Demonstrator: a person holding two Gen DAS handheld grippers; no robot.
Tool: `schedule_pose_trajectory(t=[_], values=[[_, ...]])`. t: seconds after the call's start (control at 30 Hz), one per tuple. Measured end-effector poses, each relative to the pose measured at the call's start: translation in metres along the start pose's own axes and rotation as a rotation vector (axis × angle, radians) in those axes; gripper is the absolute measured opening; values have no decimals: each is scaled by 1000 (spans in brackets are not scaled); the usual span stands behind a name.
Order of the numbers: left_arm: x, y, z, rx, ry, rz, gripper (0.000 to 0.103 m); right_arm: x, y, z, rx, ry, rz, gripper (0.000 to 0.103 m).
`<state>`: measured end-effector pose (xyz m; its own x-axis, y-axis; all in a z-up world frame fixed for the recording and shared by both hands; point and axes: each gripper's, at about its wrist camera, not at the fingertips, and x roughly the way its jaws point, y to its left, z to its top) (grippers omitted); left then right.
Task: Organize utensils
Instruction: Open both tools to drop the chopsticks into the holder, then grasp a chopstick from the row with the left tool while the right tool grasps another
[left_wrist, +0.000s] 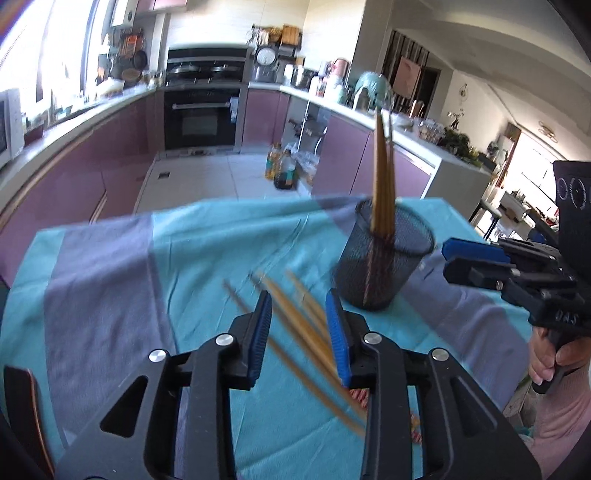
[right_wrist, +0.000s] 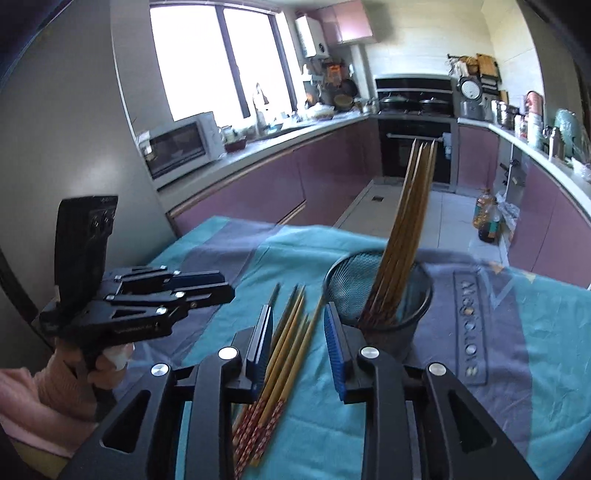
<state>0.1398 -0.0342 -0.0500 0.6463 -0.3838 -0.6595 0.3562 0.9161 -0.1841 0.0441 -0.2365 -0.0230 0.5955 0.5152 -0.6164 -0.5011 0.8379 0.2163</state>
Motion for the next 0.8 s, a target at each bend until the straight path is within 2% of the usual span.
schedule_pose_trajectory(t=[0.2, 0.37, 0.8], values=[[28, 11, -32, -60, 110, -11, 32, 37, 3, -31, 35, 120, 7, 27], [48, 10, -46, -70, 164, -2, 32, 51, 2, -43, 61, 157, -8, 27], [69, 0, -45, -50, 185, 48, 32, 68, 5, -54, 62, 185, -48, 27]])
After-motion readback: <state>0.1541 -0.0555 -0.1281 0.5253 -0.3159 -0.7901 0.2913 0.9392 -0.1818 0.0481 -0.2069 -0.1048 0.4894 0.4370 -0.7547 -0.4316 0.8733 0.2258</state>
